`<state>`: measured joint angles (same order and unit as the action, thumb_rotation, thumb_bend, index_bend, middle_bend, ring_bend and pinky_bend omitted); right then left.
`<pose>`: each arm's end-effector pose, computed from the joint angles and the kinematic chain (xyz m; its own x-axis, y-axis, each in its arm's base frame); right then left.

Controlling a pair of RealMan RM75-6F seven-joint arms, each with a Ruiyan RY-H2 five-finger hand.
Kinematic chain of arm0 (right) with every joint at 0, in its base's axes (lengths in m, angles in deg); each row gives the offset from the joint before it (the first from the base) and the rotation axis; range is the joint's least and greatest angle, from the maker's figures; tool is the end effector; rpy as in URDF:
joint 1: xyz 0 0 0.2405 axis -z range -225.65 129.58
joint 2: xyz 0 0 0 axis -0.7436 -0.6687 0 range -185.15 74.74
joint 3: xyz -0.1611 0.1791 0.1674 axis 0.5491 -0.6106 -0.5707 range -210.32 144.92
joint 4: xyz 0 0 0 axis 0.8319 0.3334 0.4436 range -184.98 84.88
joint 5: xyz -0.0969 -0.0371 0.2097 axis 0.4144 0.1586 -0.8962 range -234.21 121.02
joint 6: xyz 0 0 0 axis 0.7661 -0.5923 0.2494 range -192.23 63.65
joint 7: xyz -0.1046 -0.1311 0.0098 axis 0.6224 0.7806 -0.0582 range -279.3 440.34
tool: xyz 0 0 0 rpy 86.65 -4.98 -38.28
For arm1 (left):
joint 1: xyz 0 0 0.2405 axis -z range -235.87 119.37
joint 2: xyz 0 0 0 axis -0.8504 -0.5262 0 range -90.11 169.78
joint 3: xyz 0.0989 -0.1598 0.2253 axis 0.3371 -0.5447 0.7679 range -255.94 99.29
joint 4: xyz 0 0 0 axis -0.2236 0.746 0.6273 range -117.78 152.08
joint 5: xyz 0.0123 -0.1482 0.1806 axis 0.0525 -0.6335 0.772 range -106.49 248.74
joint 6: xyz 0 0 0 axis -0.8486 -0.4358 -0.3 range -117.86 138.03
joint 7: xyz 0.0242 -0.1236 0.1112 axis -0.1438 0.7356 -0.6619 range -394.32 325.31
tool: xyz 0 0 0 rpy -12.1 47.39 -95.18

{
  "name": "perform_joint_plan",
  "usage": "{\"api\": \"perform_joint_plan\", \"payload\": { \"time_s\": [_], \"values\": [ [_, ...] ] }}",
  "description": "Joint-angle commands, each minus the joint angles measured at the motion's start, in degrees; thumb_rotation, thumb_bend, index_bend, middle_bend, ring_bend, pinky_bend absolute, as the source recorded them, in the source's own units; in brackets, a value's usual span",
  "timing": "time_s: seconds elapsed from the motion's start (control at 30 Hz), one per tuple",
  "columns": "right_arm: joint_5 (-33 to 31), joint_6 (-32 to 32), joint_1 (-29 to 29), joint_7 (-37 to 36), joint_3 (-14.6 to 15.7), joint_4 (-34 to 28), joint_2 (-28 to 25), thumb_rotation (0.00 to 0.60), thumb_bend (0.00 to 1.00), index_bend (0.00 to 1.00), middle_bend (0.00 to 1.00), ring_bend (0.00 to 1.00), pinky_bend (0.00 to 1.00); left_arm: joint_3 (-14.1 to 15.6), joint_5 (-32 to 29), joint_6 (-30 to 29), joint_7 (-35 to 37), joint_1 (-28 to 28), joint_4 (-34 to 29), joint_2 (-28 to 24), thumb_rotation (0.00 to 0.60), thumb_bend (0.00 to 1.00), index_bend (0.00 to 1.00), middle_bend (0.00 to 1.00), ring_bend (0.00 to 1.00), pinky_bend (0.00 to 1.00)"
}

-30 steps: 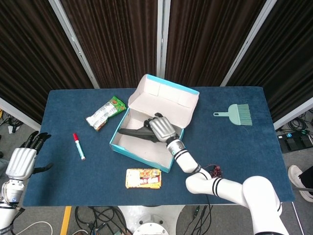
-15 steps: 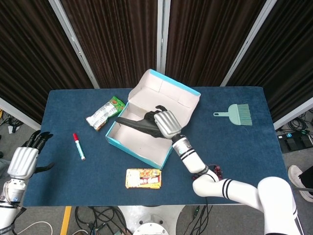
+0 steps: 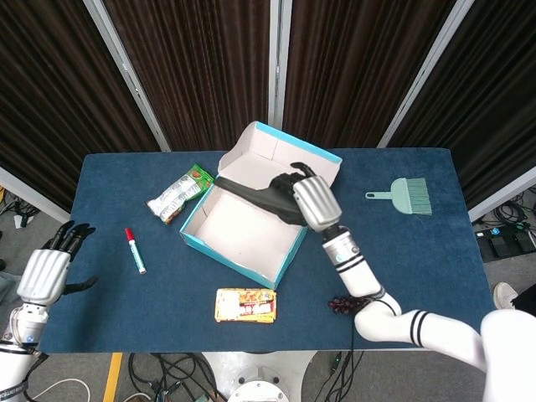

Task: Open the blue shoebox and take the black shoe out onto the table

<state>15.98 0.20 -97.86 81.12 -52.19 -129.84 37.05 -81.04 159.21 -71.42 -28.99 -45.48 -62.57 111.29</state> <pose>-0.0681 -0.4438 -0.0031 0.0689 -0.0533 0.9962 -0.8650 -0.5007 0.0330 -0.3558 0.2631 0.1175 0.3999 0.0088 0.9165 0.9063 -0.1529 -0.3940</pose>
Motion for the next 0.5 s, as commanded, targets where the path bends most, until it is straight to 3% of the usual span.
{"api": "perform_joint_plan", "payload": {
  "time_s": [0.03,0.27,0.4,0.5],
  "values": [
    [0.9,3.7,4.3,2.9,1.6,-4.5,-4.9,0.6,0.4,0.64,0.58,0.45,0.19,0.0,0.1,-0.2,0.0,0.0,-0.2,-0.1,0.6,0.11,0.15,0.13,0.06,0.35],
    [1.1,10.2,13.7,3.9,5.7,-11.2,-13.6,0.6,0.4,0.64,0.58,0.45,0.19,0.2,0.5,-0.3,-0.1,0.0,-0.7,0.0,0.6,0.11,0.15,0.13,0.06,0.35],
    [0.6,14.1,18.7,1.9,6.7,-11.5,-16.3,0.6,0.4,0.64,0.58,0.45,0.19,0.3,0.9,-0.4,-0.3,0.1,-1.1,0.1,0.6,0.11,0.15,0.13,0.06,0.35],
    [-1.9,13.7,21.3,-1.0,7.2,-10.4,-17.1,0.6,0.4,0.64,0.58,0.45,0.19,0.3,1.2,-0.5,-0.6,0.3,-1.6,0.1,0.6,0.11,0.15,0.13,0.06,0.35]
  ]
}}
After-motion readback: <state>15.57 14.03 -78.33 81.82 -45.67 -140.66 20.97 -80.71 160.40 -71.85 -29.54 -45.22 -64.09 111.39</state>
